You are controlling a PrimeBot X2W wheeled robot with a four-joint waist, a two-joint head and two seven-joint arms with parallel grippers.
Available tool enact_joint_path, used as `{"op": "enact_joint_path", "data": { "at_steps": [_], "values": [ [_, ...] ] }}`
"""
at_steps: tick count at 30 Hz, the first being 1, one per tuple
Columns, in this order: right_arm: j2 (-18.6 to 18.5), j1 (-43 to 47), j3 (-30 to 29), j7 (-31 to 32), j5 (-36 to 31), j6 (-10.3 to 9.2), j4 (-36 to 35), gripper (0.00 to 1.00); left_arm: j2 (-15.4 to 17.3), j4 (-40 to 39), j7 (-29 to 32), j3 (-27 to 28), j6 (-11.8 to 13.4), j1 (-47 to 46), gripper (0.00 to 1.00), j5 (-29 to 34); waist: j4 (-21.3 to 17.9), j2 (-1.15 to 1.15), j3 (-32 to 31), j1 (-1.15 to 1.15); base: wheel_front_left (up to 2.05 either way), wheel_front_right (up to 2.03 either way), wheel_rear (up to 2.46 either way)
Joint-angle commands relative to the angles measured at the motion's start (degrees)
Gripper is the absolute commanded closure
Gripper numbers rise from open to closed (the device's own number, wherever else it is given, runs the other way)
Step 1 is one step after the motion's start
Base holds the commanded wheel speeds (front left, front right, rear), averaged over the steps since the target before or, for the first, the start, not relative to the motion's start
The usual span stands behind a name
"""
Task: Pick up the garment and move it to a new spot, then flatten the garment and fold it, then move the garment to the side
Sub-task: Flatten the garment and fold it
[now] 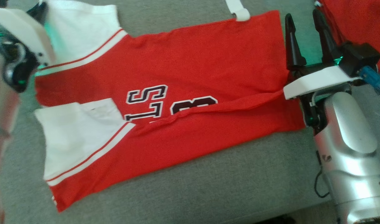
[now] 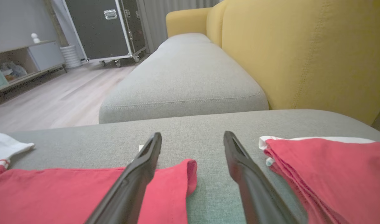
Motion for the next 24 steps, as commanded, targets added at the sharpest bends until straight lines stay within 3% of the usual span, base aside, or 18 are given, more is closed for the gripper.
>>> {"op": "enact_joint_path", "data": {
  "at_steps": [1, 6, 14, 24],
  "values": [
    [-0.7, -1.8, 1.1, 0.7, -0.6, 0.2, -1.0, 0.0, 1.5, -1.9, -1.5, 1.2, 0.1, -1.7, 1.0, -0.3, 2.2, 0.0, -1.7, 0.0, 0.0, 0.0, 0.0],
    [-4.1, -4.1, 2.2, 6.0, -0.5, 0.2, 4.1, 0.0, -0.7, -4.8, -8.3, -1.4, 0.1, -0.3, 1.0, -2.8, 6.8, 0.0, -4.8, 0.0, 0.0, 0.0, 0.0],
    [-11.1, -8.6, 5.1, 14.9, -1.5, 0.2, 16.2, 0.0, -1.6, -10.8, -14.9, -7.0, 0.1, 2.9, 1.0, -4.5, 13.5, 0.0, -7.5, 0.0, 0.0, 0.0, 0.0],
    [-14.7, -12.1, 9.6, 19.3, -0.8, 0.2, 26.5, 0.0, -2.2, -15.5, -16.6, -12.3, 0.1, 4.4, 1.0, -5.2, 16.3, 0.0, -7.9, 0.0, 0.0, 0.0, 0.0]
  ]
}}
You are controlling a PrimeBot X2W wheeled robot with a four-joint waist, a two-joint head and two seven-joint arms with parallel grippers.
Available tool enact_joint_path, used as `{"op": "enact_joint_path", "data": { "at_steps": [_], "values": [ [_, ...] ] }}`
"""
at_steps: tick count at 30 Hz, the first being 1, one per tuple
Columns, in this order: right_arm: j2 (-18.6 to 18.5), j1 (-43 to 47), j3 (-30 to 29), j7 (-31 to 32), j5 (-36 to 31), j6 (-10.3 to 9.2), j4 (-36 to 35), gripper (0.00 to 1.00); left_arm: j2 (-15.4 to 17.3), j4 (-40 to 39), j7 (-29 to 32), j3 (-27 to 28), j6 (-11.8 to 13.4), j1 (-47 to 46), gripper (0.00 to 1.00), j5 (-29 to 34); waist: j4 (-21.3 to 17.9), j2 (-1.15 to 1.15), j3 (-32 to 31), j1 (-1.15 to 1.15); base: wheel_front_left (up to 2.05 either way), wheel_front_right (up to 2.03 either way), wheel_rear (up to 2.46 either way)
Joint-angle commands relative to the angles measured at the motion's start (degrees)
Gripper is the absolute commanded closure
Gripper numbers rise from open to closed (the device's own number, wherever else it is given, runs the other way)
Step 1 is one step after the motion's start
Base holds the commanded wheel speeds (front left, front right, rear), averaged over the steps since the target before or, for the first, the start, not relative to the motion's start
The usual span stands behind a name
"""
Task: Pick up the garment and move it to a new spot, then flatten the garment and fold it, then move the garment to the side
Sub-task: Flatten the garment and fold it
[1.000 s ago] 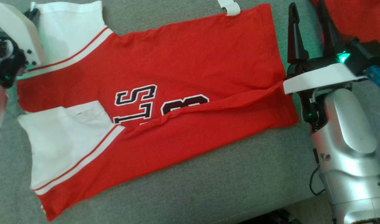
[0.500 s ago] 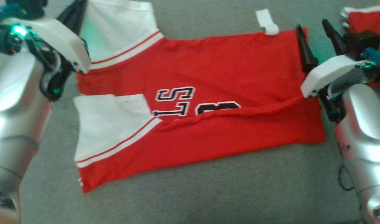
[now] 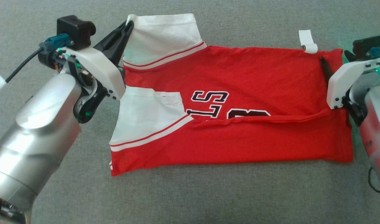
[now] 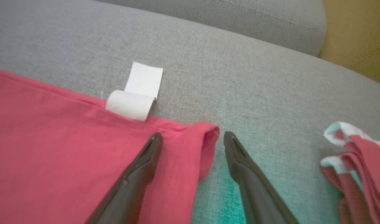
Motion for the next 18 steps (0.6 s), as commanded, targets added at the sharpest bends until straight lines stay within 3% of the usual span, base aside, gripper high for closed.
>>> {"op": "enact_joint_path", "data": {
  "at_steps": [1, 5, 6, 7, 8, 14, 18],
  "values": [
    [-0.8, -1.1, 1.3, 0.4, -0.3, 0.2, -0.5, 0.0, 1.9, -1.4, -0.6, 1.9, 0.1, -2.0, 1.0, -0.7, 0.0, 0.0, 0.1, 0.01, 0.0, 0.0, 0.0],
    [-0.8, -2.9, 2.8, 0.8, -1.5, 0.2, 3.9, 0.0, 2.4, -0.8, 0.0, 1.0, 0.1, -2.5, 1.0, -1.1, -0.2, 0.0, 0.3, 0.01, 0.0, 0.0, 0.0],
    [-0.6, -3.3, 2.9, 0.7, -1.3, 0.2, 4.7, 0.13, 2.5, -0.8, 0.1, 0.9, 0.1, -2.6, 1.0, -1.3, -0.2, 0.0, 0.4, 0.01, 0.0, 0.0, 0.0],
    [-0.4, -3.6, 3.2, 0.7, -1.4, 0.2, 5.3, 0.61, 2.7, -0.8, 0.1, 0.8, 0.1, -2.8, 1.0, -1.5, -0.2, 0.0, 0.5, 0.01, 0.0, 0.0, 0.0],
    [-0.3, -3.9, 3.7, 0.6, -1.5, 0.2, 5.9, 1.0, 2.8, -0.6, 0.0, 0.8, 0.1, -3.0, 1.0, -1.6, -0.2, 0.0, 0.5, 0.01, 0.0, 0.0, 0.0],
    [0.5, -6.8, 4.3, -2.9, 0.7, 0.2, 6.7, 1.0, 3.4, 2.0, -1.1, 1.4, 0.6, -4.2, 1.0, -1.4, -0.9, 0.0, 0.9, 0.01, 0.0, 0.0, 0.0],
    [0.8, -9.8, 3.9, -5.9, 2.2, 0.2, 6.6, 1.0, 3.9, 5.5, -2.9, 2.2, 2.6, -5.9, 1.0, -0.4, -1.8, 0.0, 1.8, 0.01, 0.0, 0.0, 0.0]
  ]
}}
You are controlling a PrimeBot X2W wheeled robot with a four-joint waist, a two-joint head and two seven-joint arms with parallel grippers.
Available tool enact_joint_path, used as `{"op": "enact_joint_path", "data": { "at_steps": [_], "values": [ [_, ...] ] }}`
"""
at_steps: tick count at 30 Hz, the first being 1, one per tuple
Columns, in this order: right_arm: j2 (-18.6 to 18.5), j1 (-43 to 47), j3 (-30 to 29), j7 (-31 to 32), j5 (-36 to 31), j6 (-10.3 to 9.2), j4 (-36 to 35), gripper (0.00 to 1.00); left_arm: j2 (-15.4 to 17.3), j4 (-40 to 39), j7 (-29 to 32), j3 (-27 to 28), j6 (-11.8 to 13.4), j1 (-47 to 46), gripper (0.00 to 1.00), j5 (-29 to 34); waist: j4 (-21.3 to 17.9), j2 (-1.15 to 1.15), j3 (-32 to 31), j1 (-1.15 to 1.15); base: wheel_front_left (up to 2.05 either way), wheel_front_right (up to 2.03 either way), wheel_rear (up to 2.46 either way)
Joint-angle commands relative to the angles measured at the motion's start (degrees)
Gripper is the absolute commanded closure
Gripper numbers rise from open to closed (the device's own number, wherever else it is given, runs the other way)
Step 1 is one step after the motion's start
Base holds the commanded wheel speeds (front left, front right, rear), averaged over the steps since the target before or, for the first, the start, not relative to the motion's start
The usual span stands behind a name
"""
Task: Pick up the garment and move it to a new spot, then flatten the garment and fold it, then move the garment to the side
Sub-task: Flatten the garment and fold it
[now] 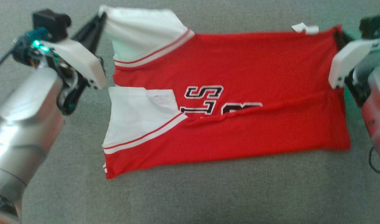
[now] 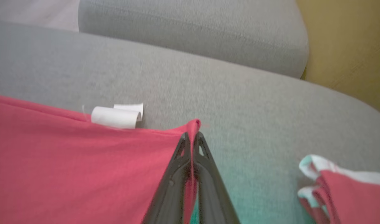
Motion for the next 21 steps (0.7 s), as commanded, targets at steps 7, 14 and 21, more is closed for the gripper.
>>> {"op": "enact_joint_path", "data": {
  "at_steps": [7, 14, 21],
  "values": [
    [1.4, -6.9, 0.5, -5.8, 3.6, 0.2, -2.5, 1.0, 2.2, 5.0, -5.2, 2.9, 1.8, -9.6, 1.0, 3.3, -1.1, 0.0, 2.9, 0.0, 0.0, 0.0, 0.0],
    [1.6, -10.4, 2.2, -11.2, 6.6, 0.2, -2.1, 1.0, -1.2, 13.0, -12.3, 2.9, 1.6, -15.4, 1.0, 6.2, -1.0, 0.0, 4.0, 0.0, 0.0, 0.0, 0.0],
    [0.5, -7.9, 4.7, -12.0, 11.3, 0.2, -0.8, 1.0, -3.5, 17.0, -12.9, 1.4, -1.4, -13.0, 1.0, 4.6, 0.4, 0.0, 1.5, 0.0, 0.0, 0.0, 0.0]
  ]
}}
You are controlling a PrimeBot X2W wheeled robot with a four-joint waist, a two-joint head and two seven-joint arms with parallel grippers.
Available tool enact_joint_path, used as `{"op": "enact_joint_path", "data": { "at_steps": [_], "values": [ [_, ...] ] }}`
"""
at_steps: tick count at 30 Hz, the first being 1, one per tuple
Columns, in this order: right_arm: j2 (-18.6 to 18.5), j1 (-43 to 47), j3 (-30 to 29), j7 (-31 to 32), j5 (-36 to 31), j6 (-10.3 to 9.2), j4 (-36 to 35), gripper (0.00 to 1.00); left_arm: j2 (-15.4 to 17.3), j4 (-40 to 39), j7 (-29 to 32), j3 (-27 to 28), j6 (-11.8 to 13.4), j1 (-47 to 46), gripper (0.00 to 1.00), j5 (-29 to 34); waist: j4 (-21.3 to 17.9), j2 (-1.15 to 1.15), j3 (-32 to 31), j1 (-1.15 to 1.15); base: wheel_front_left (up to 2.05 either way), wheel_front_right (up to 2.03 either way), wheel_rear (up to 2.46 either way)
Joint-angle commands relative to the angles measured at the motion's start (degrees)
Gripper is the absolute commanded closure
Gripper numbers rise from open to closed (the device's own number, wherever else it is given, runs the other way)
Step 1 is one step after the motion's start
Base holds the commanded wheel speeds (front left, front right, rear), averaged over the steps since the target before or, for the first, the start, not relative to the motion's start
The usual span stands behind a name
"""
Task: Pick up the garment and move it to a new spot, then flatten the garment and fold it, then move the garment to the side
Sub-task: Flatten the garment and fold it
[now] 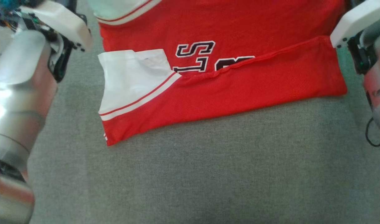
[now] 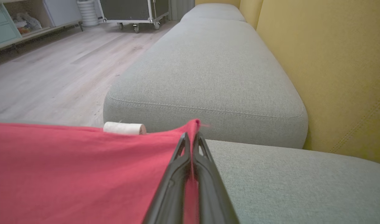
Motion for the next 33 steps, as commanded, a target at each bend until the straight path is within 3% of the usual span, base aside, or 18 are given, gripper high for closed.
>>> {"op": "enact_joint_path", "data": {
  "at_steps": [1, 8, 23, 33],
  "values": [
    [-0.8, 2.2, 1.1, -0.3, 2.1, 0.2, -1.1, 1.0, 1.5, -0.2, -0.1, 0.9, -0.5, 0.2, 1.0, -1.3, 1.1, 0.0, -1.8, -0.01, 0.0, 0.0, 0.0],
    [-3.5, 8.0, 4.8, 1.9, 8.8, 0.2, -3.5, 1.0, 1.7, -5.3, 4.4, -2.1, -0.9, 6.7, 1.0, -6.9, 2.9, 0.0, -6.3, -0.01, 0.0, 0.0, 0.0],
    [-15.3, 18.6, 21.2, 14.0, 20.5, 0.2, -12.4, 1.0, 14.3, -26.5, 22.4, -13.4, -0.9, 16.7, 1.0, -21.5, 4.6, 0.0, -13.2, -0.01, 0.0, 0.0, 0.0],
    [-19.2, 19.5, 29.7, 20.6, 25.8, 0.2, -16.2, 1.0, 17.3, -32.4, 29.5, -18.1, -0.9, 19.3, 1.0, -26.5, 3.8, 0.0, -13.2, -0.01, 0.0, 0.0, 0.0]
  ]
}}
